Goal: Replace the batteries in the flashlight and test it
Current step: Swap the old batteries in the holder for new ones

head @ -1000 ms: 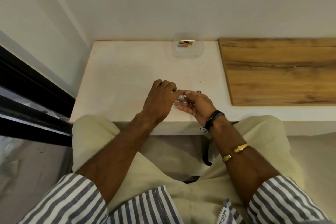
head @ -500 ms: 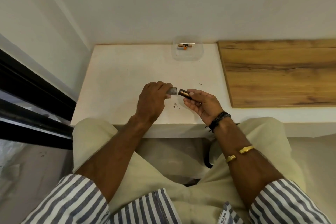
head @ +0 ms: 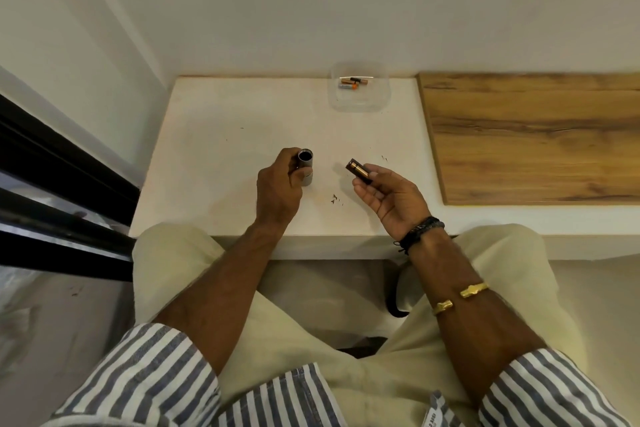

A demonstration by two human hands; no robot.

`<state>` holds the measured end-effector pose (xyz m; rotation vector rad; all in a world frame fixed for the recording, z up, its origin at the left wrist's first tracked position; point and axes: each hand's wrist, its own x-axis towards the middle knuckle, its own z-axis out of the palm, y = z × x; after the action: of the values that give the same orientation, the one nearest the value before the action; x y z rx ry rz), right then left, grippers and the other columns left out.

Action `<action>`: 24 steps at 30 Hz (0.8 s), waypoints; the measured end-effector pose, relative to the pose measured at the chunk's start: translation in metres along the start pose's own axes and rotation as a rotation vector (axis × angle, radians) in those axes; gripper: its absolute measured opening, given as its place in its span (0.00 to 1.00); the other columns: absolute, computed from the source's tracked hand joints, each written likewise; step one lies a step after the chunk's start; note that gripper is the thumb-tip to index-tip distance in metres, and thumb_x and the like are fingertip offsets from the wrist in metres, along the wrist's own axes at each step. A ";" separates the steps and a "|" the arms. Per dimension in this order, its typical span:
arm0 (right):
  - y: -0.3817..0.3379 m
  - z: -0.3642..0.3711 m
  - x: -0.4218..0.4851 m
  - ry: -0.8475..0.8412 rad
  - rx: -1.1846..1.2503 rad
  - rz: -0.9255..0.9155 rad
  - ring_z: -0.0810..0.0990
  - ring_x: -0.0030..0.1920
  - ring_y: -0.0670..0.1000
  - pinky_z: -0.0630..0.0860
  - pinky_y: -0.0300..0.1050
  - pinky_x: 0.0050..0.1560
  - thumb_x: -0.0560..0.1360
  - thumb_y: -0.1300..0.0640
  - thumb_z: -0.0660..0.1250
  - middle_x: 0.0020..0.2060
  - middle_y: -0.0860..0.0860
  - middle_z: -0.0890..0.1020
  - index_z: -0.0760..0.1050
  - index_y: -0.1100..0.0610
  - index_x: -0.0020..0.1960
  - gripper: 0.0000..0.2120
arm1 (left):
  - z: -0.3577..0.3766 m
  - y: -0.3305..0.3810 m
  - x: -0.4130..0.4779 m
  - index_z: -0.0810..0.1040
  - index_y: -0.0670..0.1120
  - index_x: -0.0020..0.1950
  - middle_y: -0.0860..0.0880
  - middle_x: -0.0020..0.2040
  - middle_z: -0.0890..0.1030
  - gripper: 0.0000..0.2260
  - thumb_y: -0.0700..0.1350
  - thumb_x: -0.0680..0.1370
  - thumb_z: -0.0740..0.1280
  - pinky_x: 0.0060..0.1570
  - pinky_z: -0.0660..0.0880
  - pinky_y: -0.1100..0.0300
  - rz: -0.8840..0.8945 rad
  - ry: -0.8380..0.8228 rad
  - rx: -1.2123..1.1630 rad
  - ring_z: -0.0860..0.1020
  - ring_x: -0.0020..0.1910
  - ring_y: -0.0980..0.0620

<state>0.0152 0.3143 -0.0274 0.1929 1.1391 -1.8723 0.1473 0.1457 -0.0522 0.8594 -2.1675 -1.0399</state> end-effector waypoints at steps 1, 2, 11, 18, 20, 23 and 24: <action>0.000 0.000 0.000 -0.002 0.018 0.005 0.87 0.48 0.59 0.85 0.47 0.49 0.79 0.69 0.65 0.52 0.63 0.86 0.80 0.68 0.58 0.09 | 0.000 -0.001 0.001 0.77 0.43 0.63 0.48 0.56 0.84 0.12 0.38 0.79 0.68 0.57 0.73 0.72 -0.005 0.005 0.001 0.82 0.55 0.52; 0.000 0.000 0.001 -0.006 0.035 0.009 0.87 0.48 0.59 0.85 0.47 0.49 0.79 0.69 0.65 0.52 0.64 0.86 0.79 0.68 0.58 0.10 | 0.000 -0.002 0.001 0.76 0.42 0.63 0.49 0.56 0.84 0.12 0.39 0.79 0.68 0.57 0.73 0.72 -0.007 0.006 0.002 0.82 0.55 0.52; 0.001 0.000 0.001 -0.040 0.079 0.013 0.86 0.52 0.61 0.85 0.48 0.49 0.78 0.71 0.61 0.58 0.66 0.83 0.76 0.70 0.62 0.14 | -0.001 -0.003 -0.003 0.74 0.44 0.66 0.46 0.60 0.83 0.17 0.38 0.78 0.69 0.61 0.78 0.50 -0.018 -0.023 0.025 0.81 0.59 0.46; -0.002 0.003 -0.004 -0.062 0.066 0.000 0.86 0.54 0.63 0.85 0.49 0.53 0.78 0.69 0.62 0.58 0.67 0.83 0.77 0.71 0.62 0.14 | -0.011 0.037 -0.012 0.72 0.40 0.69 0.45 0.67 0.77 0.18 0.40 0.79 0.67 0.65 0.73 0.58 0.150 0.227 0.028 0.75 0.66 0.49; -0.001 0.006 -0.006 -0.067 0.056 -0.006 0.86 0.53 0.62 0.85 0.49 0.53 0.79 0.67 0.65 0.57 0.66 0.84 0.77 0.70 0.62 0.13 | -0.010 0.053 -0.020 0.76 0.38 0.64 0.44 0.60 0.81 0.13 0.38 0.79 0.67 0.59 0.76 0.64 0.253 0.228 -0.014 0.79 0.59 0.51; 0.000 0.009 -0.008 -0.086 0.005 -0.022 0.86 0.53 0.60 0.85 0.47 0.52 0.79 0.67 0.67 0.57 0.65 0.84 0.77 0.70 0.63 0.14 | 0.001 0.063 -0.035 0.80 0.39 0.58 0.46 0.52 0.84 0.09 0.40 0.80 0.67 0.50 0.80 0.62 0.244 0.094 -0.065 0.82 0.50 0.54; 0.001 0.009 -0.009 -0.093 -0.004 -0.020 0.86 0.52 0.59 0.85 0.47 0.51 0.79 0.67 0.66 0.56 0.64 0.85 0.77 0.69 0.63 0.14 | 0.007 0.063 -0.039 0.80 0.41 0.59 0.47 0.52 0.85 0.09 0.42 0.80 0.68 0.49 0.81 0.60 0.174 0.052 -0.087 0.82 0.49 0.54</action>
<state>0.0241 0.3128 -0.0183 0.0911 1.0846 -1.8771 0.1482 0.2087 -0.0131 0.6390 -2.0952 -1.0059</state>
